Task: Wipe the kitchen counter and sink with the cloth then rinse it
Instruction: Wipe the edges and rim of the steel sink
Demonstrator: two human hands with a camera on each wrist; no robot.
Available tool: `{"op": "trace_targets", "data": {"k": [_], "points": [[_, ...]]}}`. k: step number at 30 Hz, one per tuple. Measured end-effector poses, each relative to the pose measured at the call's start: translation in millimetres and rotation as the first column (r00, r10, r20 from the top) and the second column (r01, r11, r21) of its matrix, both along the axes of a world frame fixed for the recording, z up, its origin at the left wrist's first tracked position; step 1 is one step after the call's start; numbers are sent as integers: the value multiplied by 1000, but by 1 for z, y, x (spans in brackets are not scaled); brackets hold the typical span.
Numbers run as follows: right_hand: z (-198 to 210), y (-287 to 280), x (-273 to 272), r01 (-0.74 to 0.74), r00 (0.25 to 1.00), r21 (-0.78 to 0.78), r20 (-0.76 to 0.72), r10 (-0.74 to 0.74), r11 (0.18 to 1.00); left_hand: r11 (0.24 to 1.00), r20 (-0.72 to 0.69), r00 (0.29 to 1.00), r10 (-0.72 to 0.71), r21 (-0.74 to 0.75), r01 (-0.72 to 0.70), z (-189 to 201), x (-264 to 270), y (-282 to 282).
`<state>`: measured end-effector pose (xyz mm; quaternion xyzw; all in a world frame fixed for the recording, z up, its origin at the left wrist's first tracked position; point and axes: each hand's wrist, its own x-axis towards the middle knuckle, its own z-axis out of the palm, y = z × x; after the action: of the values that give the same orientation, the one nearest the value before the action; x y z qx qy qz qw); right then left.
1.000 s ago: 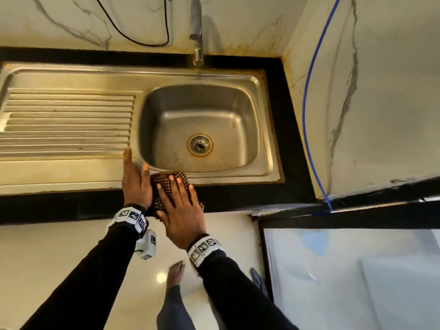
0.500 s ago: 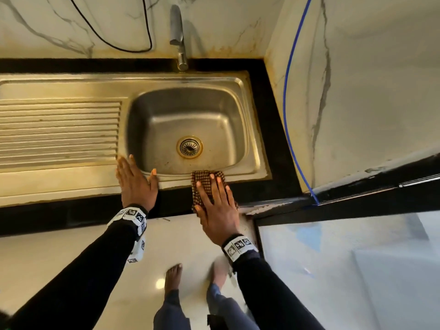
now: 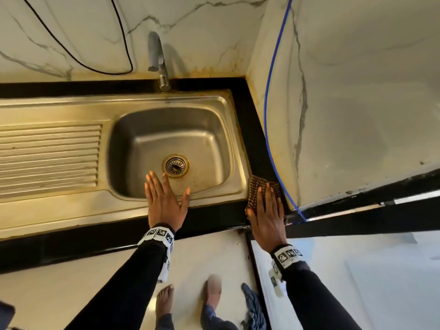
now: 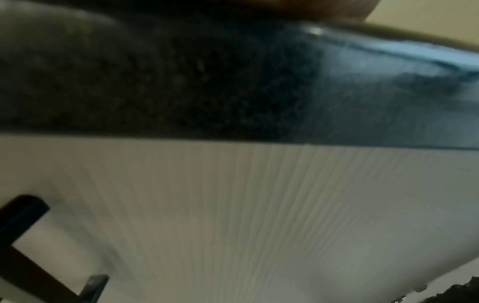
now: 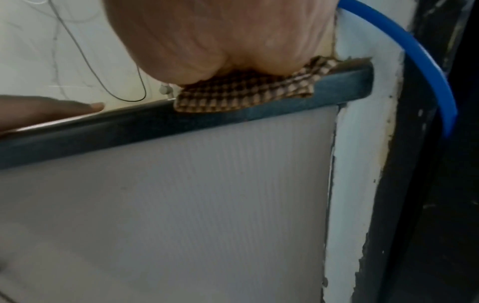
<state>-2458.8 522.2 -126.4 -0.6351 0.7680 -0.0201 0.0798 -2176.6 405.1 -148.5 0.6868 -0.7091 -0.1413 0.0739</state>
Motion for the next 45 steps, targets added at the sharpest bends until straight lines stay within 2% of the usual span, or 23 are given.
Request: {"op": "trace_targets", "data": {"k": [2, 5, 7, 9, 11, 13, 15, 17, 19, 22, 25, 28, 30, 33, 35, 38, 40, 42, 45], "points": [[-3, -16, -19, -37, 999, 51, 1, 37, 998, 1000, 15, 1000, 13, -5, -12, 0, -1, -1], [-7, -74, -42, -25, 1000, 66, 3, 24, 998, 1000, 16, 1000, 21, -16, -21, -1, -2, -1], [-6, -121, -44, -37, 999, 69, -2, 37, 997, 999, 13, 1000, 17, -32, -17, -3, -1, -6], [-5, -141, -42, -34, 999, 69, -18, 35, 997, 999, 8, 1000, 30, -28, -30, -3, -1, -6], [-11, -113, -42, -39, 999, 83, -34, 42, 996, 999, -1, 1000, 25, -26, -25, -2, 0, -3], [-14, -53, -40, -52, 996, 120, -69, 60, 991, 999, -11, 1000, 23, -31, -24, -3, 0, -4], [-10, -1, -37, -41, 999, 83, 25, 39, 996, 999, 1, 999, 32, -15, -32, -3, -1, -4], [-4, 15, -34, -21, 995, 60, 98, 15, 998, 999, 7, 999, 35, -12, -35, -1, -3, -2], [-6, 9, -32, -21, 998, 95, 56, 16, 995, 999, 12, 999, 36, -10, -36, 0, -2, -3], [-14, -22, -36, -15, 998, 240, -48, 27, 971, 999, 29, 999, 39, 6, -40, 3, -3, -2], [-6, -73, -25, 128, 992, 157, -11, -128, 979, 999, 49, 998, 37, 11, -38, 1, -4, -2], [9, -136, -12, 163, 982, 173, 67, -177, 971, 999, 63, 998, 26, 21, -28, 0, -3, -2], [7, -181, -20, 136, 980, 182, 119, -159, 974, 999, 56, 998, 31, 14, -32, -2, -2, 1], [2, -253, -32, 136, 986, 170, 72, -150, 976, 999, 52, 998, 33, 4, -33, -3, -2, -5], [3, -265, -29, 113, 991, 187, 43, -123, 976, 999, 58, 998, 35, 11, -36, -3, -2, -7], [-5, -221, -23, 28, 998, 181, 45, -37, 983, 999, 60, 997, 41, 22, -43, -1, -2, -4], [-9, -150, -11, -19, 1000, 78, -12, 20, 997, 999, 58, 998, 30, 19, -31, 0, -1, -5], [-13, -84, -3, -17, 999, 68, -41, 19, 998, 999, 50, 999, 20, 44, -22, 2, -2, -4], [-7, -65, 1, -21, 1000, 128, -17, 24, 992, 999, 57, 998, 8, 41, -10, 1, -2, -1]]}}
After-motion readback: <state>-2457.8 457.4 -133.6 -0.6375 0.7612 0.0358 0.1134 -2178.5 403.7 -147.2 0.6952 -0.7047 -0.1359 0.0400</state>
